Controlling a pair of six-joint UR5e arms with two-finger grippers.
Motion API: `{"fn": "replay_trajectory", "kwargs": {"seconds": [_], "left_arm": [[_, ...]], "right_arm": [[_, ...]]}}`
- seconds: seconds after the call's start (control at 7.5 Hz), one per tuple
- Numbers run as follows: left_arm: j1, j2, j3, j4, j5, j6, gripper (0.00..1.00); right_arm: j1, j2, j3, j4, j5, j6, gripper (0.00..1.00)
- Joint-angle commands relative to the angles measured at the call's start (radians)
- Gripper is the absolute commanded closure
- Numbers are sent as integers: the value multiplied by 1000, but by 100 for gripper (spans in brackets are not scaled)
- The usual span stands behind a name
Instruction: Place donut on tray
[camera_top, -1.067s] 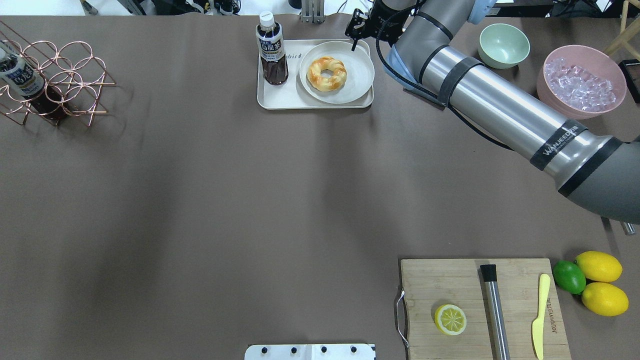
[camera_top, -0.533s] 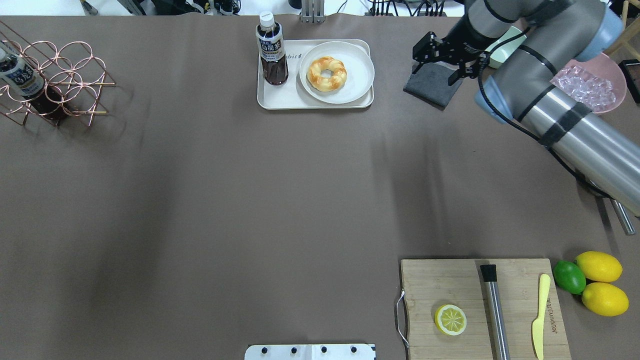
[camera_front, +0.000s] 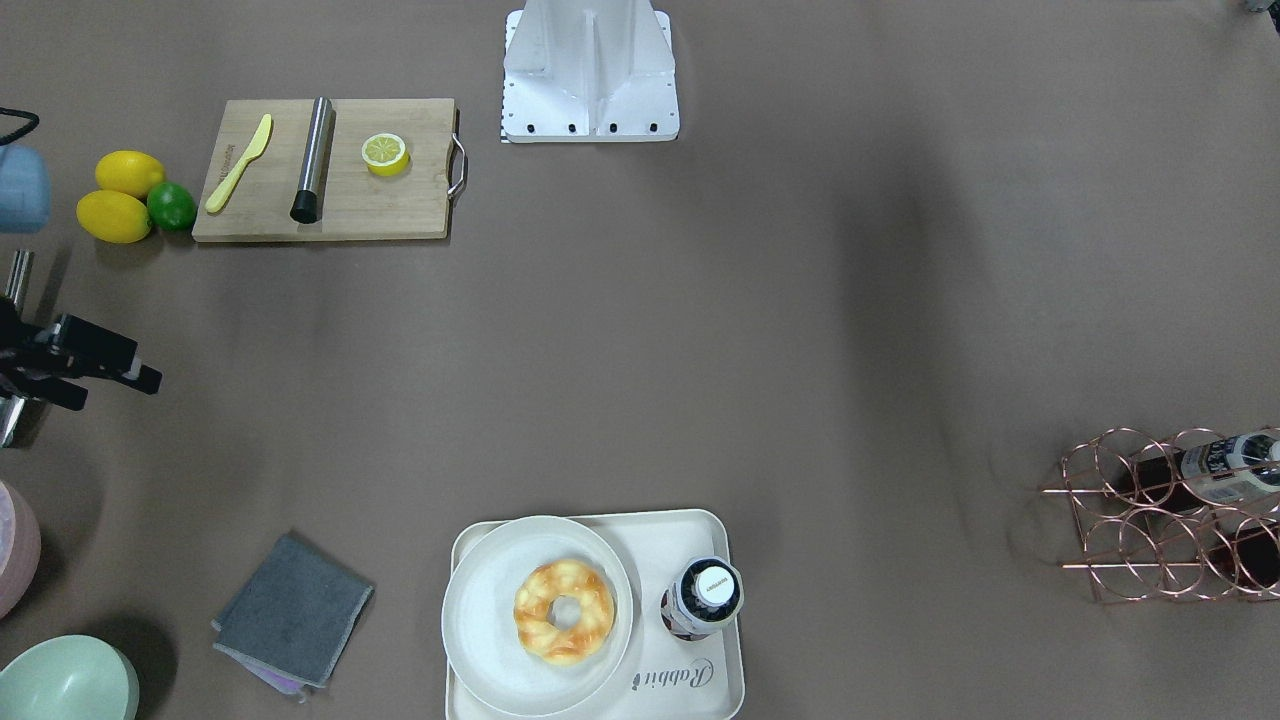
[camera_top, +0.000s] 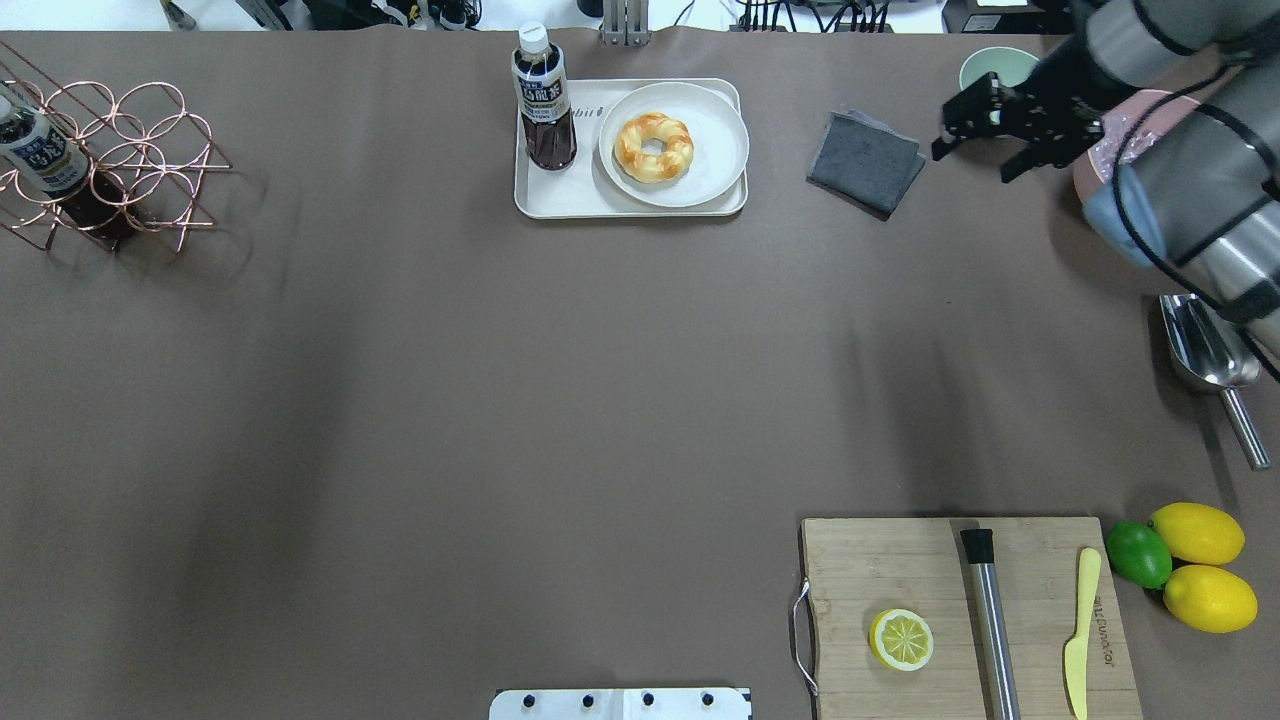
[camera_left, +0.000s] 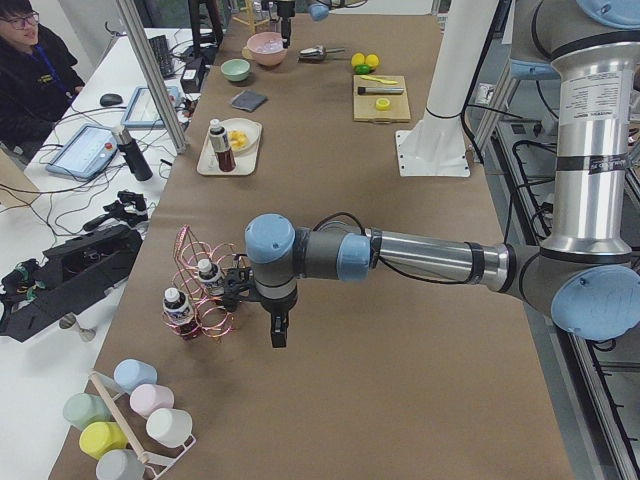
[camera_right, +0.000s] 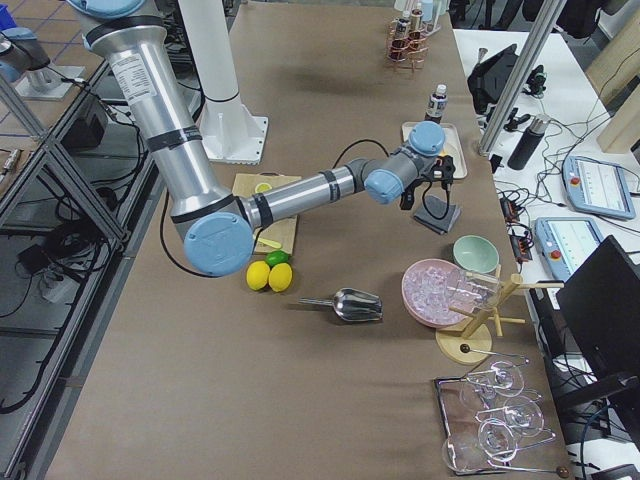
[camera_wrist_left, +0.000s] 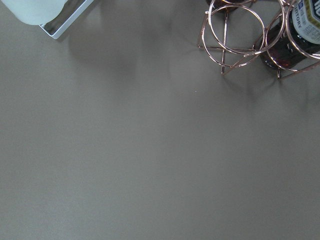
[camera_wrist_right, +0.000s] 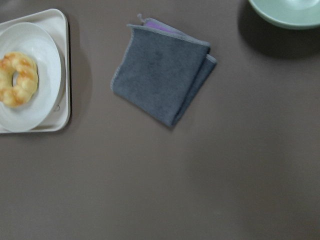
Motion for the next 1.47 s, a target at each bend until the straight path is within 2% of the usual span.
{"fn": "replay_trajectory", "kwargs": {"seconds": [0.0, 0.13, 0.27, 0.4, 0.53, 0.67, 0.8, 0.93, 1.33], "left_arm": [[-1, -3, 3, -1, 1, -1, 2], [-1, -1, 1, -1, -2, -1, 2], [-2, 5, -5, -1, -4, -1, 2], [-2, 11, -5, -1, -6, -1, 2], [-2, 10, -3, -1, -6, -1, 2], [-2, 10, -2, 1, -6, -3, 2], [-1, 8, 3, 2, -6, -3, 2], [-1, 8, 4, 2, -6, -3, 2], [1, 1, 18, -2, 4, 0, 2]], "right_arm": [[21, -218, 92, -1, -72, -206, 0], [27, -284, 91, -4, -113, -310, 0], [76, -313, 95, -84, -124, -428, 0], [137, -320, 123, -269, -188, -602, 0], [245, -304, 164, -517, -274, -857, 0], [335, -222, 187, -741, -285, -983, 0], [366, -209, 204, -822, -316, -990, 0], [366, -215, 189, -821, -345, -978, 0], [365, -237, 139, -811, -336, -990, 0]]}}
